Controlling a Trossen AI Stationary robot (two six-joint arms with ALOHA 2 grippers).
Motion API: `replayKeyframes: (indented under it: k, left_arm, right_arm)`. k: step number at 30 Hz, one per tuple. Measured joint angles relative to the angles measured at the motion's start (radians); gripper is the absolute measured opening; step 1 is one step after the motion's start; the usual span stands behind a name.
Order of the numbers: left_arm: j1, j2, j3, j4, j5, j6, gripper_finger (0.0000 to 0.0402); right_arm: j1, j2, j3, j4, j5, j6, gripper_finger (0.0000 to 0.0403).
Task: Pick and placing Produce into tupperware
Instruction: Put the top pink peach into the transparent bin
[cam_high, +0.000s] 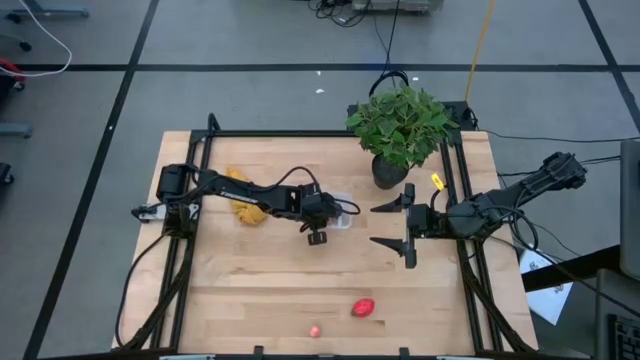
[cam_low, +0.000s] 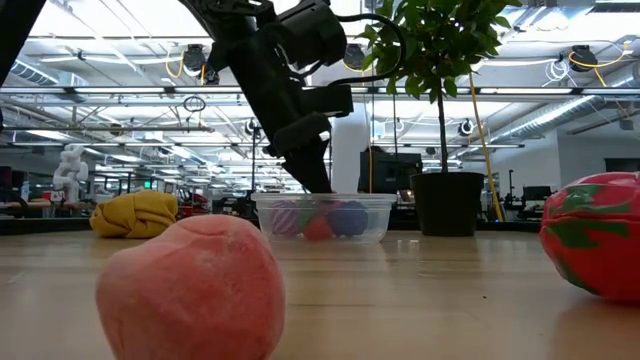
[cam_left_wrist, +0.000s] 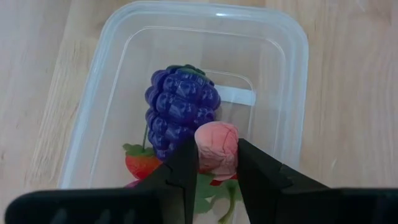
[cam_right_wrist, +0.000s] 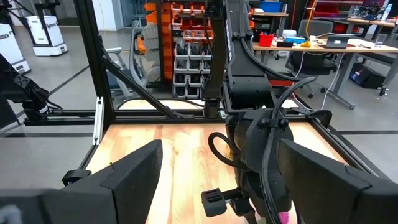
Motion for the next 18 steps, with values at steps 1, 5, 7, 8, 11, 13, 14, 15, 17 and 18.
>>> replayKeyframes:
  k: [1, 5, 7, 8, 11, 13, 14, 15, 17, 18]
  left_arm:
    - [0.000, 0.000, 0.000, 0.000, 0.000, 0.000, 0.0095]
    - [0.000, 0.000, 0.000, 0.000, 0.000, -0.002, 0.0095]
    - [0.000, 0.000, 0.000, 0.000, 0.000, -0.005, 0.0095]
    - [0.000, 0.000, 0.000, 0.001, 0.000, -0.010, 0.0095]
    - [0.000, 0.000, 0.000, 0.001, 0.000, -0.010, 0.0095]
    - [0.000, 0.000, 0.000, 0.000, 0.000, -0.010, 0.0095]
    - [0.000, 0.000, 0.000, -0.001, 0.000, -0.010, 0.0095]
    - [0.000, 0.000, 0.000, -0.003, 0.000, -0.010, 0.0095]
    - [0.000, 0.000, 0.000, -0.003, 0.000, -0.010, 0.0095]
    - [0.000, 0.000, 0.000, -0.003, 0.000, -0.010, 0.0096]
  right_arm:
    - [0.000, 0.000, 0.000, 0.000, 0.000, 0.000, 0.0309]
    - [0.000, 0.000, 0.000, 0.000, 0.000, 0.000, 0.0309]
    - [0.000, 0.000, 0.000, 0.000, 0.000, 0.000, 0.0309]
    - [0.000, 0.000, 0.000, 0.000, 0.000, 0.000, 0.0309]
    - [0.000, 0.000, 0.000, 0.000, 0.000, 0.000, 0.0309]
    - [0.000, 0.000, 0.000, 0.000, 0.000, 0.000, 0.0309]
    - [0.000, 0.000, 0.000, 0.000, 0.000, 0.000, 0.0309]
    - [0.000, 0.000, 0.000, 0.000, 0.000, 0.000, 0.0309]
    - [0.000, 0.000, 0.000, 0.000, 0.000, 0.000, 0.0309]
    - [0.000, 0.000, 0.000, 0.000, 0.000, 0.000, 0.0309]
